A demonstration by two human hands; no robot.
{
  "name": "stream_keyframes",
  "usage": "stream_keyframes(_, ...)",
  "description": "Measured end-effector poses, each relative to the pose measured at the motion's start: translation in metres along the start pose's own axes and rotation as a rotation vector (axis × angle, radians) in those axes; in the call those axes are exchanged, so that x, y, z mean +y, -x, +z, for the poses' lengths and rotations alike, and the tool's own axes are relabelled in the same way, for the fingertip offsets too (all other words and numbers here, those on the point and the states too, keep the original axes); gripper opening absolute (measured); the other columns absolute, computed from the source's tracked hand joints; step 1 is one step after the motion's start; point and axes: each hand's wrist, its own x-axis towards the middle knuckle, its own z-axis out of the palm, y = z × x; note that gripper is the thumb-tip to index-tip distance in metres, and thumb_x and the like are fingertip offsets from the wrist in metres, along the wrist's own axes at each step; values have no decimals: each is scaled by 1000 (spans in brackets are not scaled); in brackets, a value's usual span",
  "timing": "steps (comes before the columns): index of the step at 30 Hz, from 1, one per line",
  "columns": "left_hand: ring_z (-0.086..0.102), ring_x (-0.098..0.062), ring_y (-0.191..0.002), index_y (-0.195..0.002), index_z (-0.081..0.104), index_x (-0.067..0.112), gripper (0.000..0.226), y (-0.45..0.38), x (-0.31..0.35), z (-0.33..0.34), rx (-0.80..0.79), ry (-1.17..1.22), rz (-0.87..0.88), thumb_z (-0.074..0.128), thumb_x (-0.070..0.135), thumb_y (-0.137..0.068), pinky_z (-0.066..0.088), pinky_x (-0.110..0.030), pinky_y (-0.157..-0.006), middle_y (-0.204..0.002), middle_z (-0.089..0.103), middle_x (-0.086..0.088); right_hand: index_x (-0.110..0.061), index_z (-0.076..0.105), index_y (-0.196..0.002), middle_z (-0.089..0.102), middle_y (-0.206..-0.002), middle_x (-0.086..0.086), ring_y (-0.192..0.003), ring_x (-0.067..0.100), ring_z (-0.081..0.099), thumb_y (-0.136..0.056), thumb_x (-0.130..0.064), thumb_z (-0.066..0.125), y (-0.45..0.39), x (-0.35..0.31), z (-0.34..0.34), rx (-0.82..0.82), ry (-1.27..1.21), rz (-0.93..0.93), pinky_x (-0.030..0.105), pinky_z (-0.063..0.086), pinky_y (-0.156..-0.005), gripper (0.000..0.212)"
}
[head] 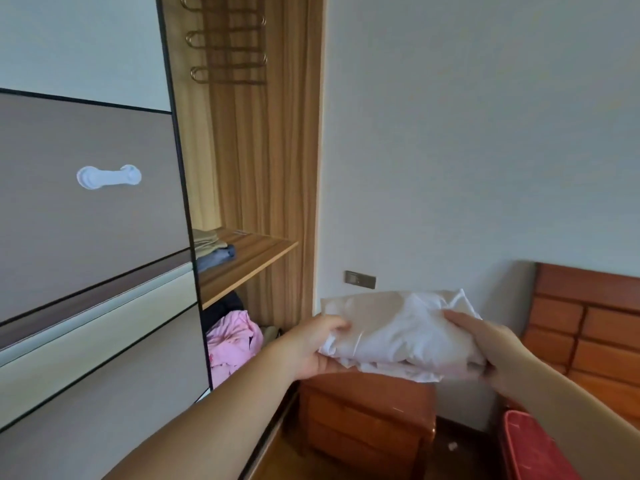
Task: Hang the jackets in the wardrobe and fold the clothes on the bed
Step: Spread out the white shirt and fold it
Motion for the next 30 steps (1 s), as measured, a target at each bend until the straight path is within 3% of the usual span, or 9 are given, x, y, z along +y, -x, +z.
stream_keyframes(3, 65, -22, -53, -100, 66, 6, 22, -30, 11, -15, 142, 16, 18, 66, 25, -89, 56, -33, -53, -68, 69, -11, -1, 64, -103, 72, -90, 20, -67, 33, 71, -75, -30, 80, -52, -1, 27, -69, 44, -9, 34, 54, -49, 43)
stream_keyframes(6, 65, -21, -58, -104, 66, 5, 23, -57, 27, -27, 232, -1, 85, 66, 22, -90, 58, -36, -61, -70, 68, -11, 2, 65, -101, 72, -77, 18, -54, 28, 69, -78, -28, 78, -106, -4, 48, -162, 42, -10, 32, 52, -45, 39)
stream_keyframes(9, 65, -22, -58, -101, 67, 7, 15, -81, 50, -35, 324, 30, 187, 67, 15, -88, 56, -34, -55, -70, 68, -11, 2, 67, -101, 73, -78, 17, -54, 25, 69, -81, -27, 75, -161, -15, 69, -298, 25, -3, 34, 54, -47, 36)
stream_keyframes(15, 71, -20, -64, -111, 65, 14, 27, -117, 88, -62, 570, 73, 228, 71, 16, -85, 56, -31, -55, -79, 74, -8, 0, 68, -102, 74, -89, 19, -65, 29, 70, -81, -28, 74, -249, -39, 137, -506, 30, 33, 35, 54, -50, 36)
stream_keyframes(22, 69, -23, -77, -110, 63, 19, 30, -160, 118, -135, 803, 135, 274, 73, 16, -82, 56, -35, -53, -97, 70, -9, -1, 68, -95, 73, -67, 10, -53, 23, 69, -81, -29, 75, -325, -43, 246, -641, 116, 26, 32, 53, -45, 32)
stream_keyframes(24, 68, -26, -86, -111, 60, 20, 30, -179, 124, -162, 818, 180, 271, 72, 14, -84, 60, -41, -58, -105, 68, -11, -3, 69, -96, 74, -74, 12, -59, 25, 71, -81, -29, 75, -343, -41, 278, -691, 116, 31, 33, 54, -47, 30)
stream_keyframes(27, 66, -25, -84, -106, 62, 18, 22, -213, 134, -211, 810, 258, 231, 70, 16, -85, 58, -39, -68, -94, 69, -9, -7, 70, -105, 75, -95, 15, -85, 32, 72, -83, -31, 72, -374, -38, 326, -794, 138, 27, 40, 59, -63, 32)
stream_keyframes(30, 65, -24, -73, -100, 63, 10, 18, -245, 142, -258, 800, 333, 156, 68, 13, -83, 59, -35, -57, -83, 66, -11, -7, 70, -108, 74, -99, 15, -90, 31, 71, -82, -25, 73, -406, -36, 370, -861, 211, 0, 42, 59, -69, 32)
